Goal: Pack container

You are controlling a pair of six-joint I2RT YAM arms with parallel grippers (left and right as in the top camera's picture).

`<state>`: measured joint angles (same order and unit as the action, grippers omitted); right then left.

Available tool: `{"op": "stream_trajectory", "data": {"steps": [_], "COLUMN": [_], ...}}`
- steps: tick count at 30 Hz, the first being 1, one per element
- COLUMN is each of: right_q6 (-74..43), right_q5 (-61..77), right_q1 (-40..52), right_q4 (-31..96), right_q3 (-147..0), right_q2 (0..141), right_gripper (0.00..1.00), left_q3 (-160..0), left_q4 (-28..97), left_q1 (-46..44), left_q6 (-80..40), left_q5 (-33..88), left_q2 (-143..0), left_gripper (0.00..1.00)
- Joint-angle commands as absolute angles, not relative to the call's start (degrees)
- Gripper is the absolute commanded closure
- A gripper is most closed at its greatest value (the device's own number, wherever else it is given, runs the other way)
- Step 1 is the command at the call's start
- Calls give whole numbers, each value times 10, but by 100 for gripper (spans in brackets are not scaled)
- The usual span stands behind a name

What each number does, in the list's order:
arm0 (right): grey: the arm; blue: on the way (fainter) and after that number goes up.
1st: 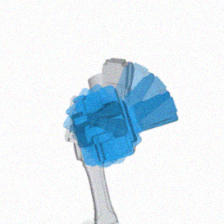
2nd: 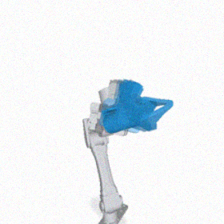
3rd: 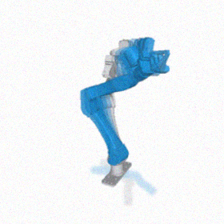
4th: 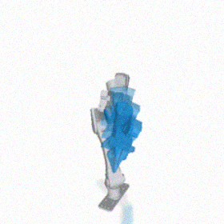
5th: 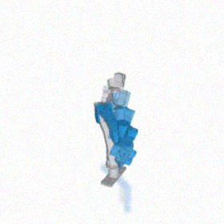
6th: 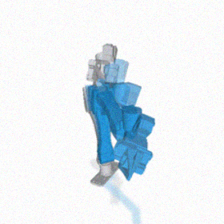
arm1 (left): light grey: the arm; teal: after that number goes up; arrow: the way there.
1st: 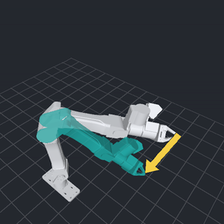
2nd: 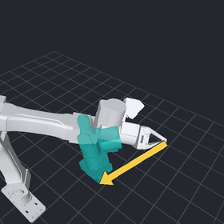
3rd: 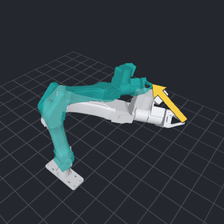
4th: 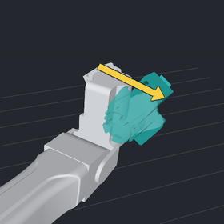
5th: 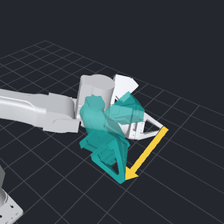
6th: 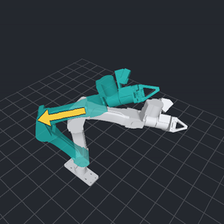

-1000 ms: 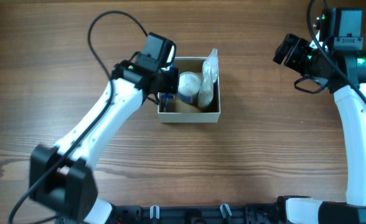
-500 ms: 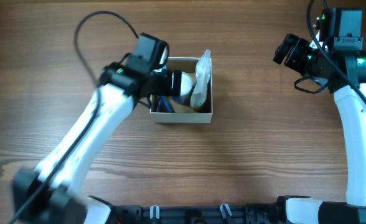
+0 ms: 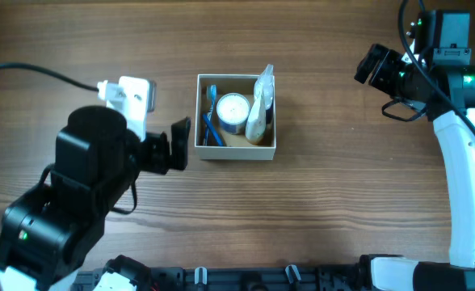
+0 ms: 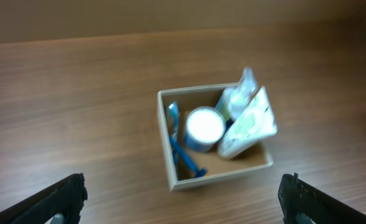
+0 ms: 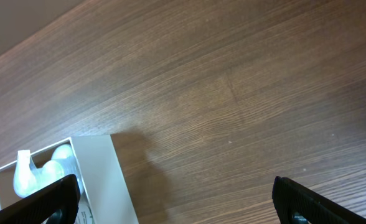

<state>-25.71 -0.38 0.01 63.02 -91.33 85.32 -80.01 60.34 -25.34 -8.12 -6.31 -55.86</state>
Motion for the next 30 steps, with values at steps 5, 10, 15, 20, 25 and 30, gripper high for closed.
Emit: {"op": "stream_trajectory", "data": {"steps": [5,10,15,20,25,30], "right_q6": [-263,-264,-264,-264,-263,-264], "right_q5": [1,1,1,1,1,1], "right_q1": [0,0,0,0,0,0], "right_q4": [630,630,630,630,630,630], "right_q3": [-921,-921,-921,-921,-921,-921], "right_q2": [860,860,860,860,860,860], "right_gripper": [0,0,0,0,0,0], "left_q3": [-672,-488,-349,-248,-171,-114], "left_q4": [497,346,323,319,292,264], "left_q1": [-154,-101,-98,-98,-98,-98], "left_q6": [-49,-49,-49,-49,-49,-49], "left_q5": [-8,45,45,45,45,45], "left_q2": [-485,-387,-277,-171,-96,-47], "left_gripper": [0,0,0,0,0,0]}}
